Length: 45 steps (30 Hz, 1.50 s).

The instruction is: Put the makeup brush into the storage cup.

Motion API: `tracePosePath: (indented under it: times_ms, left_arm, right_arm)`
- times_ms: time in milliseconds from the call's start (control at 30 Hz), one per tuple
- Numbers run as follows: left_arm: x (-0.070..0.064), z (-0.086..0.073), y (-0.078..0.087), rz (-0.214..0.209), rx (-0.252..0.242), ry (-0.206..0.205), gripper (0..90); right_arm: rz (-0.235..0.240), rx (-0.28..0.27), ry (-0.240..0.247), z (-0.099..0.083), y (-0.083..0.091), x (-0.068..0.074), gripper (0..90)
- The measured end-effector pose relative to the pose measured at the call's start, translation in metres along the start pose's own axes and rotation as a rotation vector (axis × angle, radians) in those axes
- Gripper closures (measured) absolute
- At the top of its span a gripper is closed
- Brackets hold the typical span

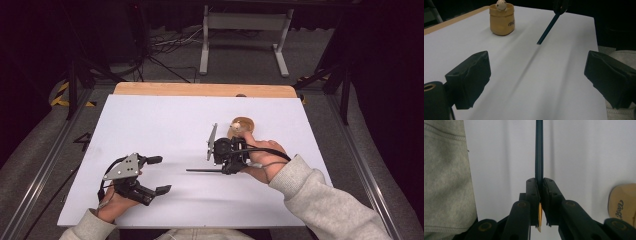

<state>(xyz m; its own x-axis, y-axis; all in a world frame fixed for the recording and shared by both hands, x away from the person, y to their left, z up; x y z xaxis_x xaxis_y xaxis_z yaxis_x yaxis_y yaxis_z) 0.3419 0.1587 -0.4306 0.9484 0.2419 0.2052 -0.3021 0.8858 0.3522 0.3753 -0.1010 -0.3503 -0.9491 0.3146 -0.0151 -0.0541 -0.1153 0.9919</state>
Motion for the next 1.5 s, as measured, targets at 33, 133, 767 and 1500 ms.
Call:
tracePosePath:
  times_ms: [33,133,767,1500]
  left_arm:
    - [0.000,0.001,-0.001,-0.006,0.000,-0.004,8.1]
    - [-0.002,0.002,-0.004,-0.019,0.009,-0.015,8.5]
    - [-0.008,0.007,-0.017,-0.117,0.010,-0.001,20.4]
    - [-0.015,0.008,-0.031,-0.162,0.086,-0.029,48.4]
  right_arm:
    - [-0.001,0.007,0.016,0.001,0.001,0.000,83.5]
    - [-0.005,0.021,0.040,0.005,0.003,0.003,83.4]
    - [-0.014,0.056,0.181,0.024,0.002,0.013,83.4]
    - [-0.001,0.081,0.301,0.036,-0.003,0.023,83.3]
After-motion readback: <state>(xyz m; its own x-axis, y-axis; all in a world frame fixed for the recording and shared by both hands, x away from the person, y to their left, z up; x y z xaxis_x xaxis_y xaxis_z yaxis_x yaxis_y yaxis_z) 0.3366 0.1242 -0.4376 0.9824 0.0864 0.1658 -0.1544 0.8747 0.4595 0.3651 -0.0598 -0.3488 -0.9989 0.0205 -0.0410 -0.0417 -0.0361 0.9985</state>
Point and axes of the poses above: each handheld gripper's, and its own axes: y roughly backward along the jaws, z roughly out of its top, x roughly to its left, the point moved 3 cm from there along -y, roughly forward along the jaws, and after that the axes turned 14 degrees about -y, right-handed, at the moved point
